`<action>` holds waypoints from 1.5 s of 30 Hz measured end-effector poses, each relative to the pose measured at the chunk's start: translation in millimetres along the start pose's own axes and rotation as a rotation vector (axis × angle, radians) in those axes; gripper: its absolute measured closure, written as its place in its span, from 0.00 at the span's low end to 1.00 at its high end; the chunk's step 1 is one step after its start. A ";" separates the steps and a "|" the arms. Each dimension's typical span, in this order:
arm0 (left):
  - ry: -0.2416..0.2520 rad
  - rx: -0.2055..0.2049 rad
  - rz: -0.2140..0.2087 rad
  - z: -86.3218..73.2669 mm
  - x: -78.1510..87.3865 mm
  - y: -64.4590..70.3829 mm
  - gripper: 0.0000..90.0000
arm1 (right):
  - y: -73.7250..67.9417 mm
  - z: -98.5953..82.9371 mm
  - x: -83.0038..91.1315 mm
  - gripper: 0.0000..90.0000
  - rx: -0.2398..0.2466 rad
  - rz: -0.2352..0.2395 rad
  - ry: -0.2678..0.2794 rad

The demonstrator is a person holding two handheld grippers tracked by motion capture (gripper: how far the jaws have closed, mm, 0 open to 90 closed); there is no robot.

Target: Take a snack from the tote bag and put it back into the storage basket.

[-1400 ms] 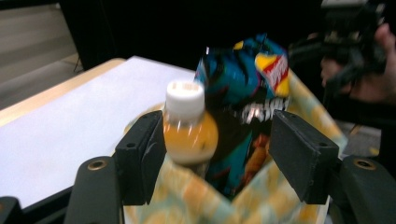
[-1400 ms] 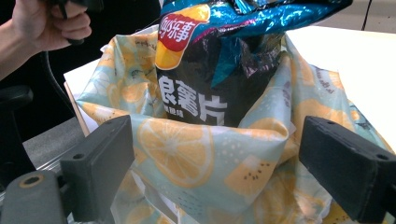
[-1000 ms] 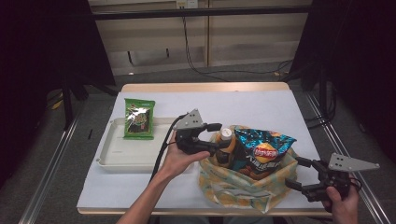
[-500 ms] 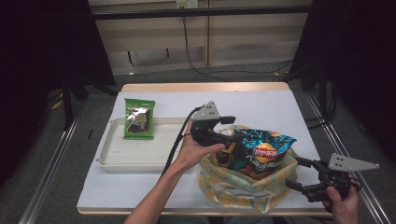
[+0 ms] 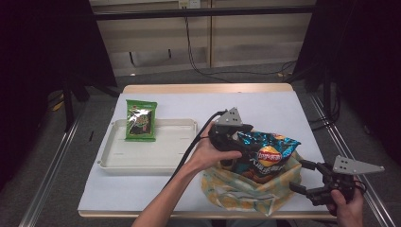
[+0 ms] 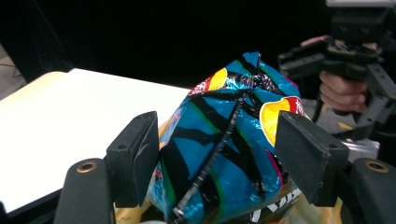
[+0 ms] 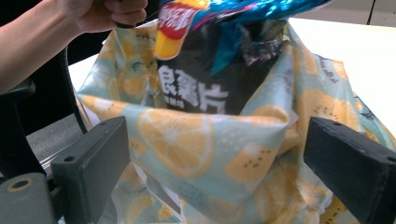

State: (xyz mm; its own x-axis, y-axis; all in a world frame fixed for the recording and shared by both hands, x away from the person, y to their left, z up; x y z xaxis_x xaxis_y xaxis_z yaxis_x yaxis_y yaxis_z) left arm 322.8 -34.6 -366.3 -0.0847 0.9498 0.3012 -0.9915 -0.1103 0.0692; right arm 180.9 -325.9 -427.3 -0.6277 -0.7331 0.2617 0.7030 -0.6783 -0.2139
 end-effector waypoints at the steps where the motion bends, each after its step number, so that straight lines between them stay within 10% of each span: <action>1: -0.006 -0.009 -0.002 -0.1 -0.2 1.0 0.34 | 0.2 0.0 0.1 0.07 0.000 0.000 -0.001; 12: -0.043 -0.051 -0.017 -4.4 -2.8 3.8 0.26 | 0.7 0.0 0.1 0.06 -0.003 -0.005 -0.001; 22: -0.058 -0.108 -0.003 -3.1 -1.0 3.1 0.74 | 1.0 0.1 0.9 0.06 -0.001 -0.010 0.001; 32: -0.054 -0.066 -0.075 -2.9 2.2 3.2 0.99 | 1.1 0.0 0.7 0.05 -0.004 -0.014 0.002; 45: 0.044 0.031 -0.127 -2.1 17.7 -2.7 1.00 | -1.6 -1.0 3.1 0.04 0.004 -0.014 0.019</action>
State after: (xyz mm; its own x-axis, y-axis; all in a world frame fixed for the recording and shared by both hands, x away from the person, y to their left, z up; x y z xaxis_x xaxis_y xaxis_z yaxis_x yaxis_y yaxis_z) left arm 323.8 -16.9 -363.2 0.0368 0.9685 0.2465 -0.9909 0.0035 0.1342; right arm 177.6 -327.1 -427.1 -0.6437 -0.7243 0.2469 0.6952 -0.6884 -0.2067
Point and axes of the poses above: each handheld gripper's, and its own axes: x roughly backward along the jaws, z roughly out of its top, y roughly to its right, the point moved 1 cm from there along -x, roughly forward along the jaws, and after that the axes turned 6 degrees about y, right-handed, at the moved point
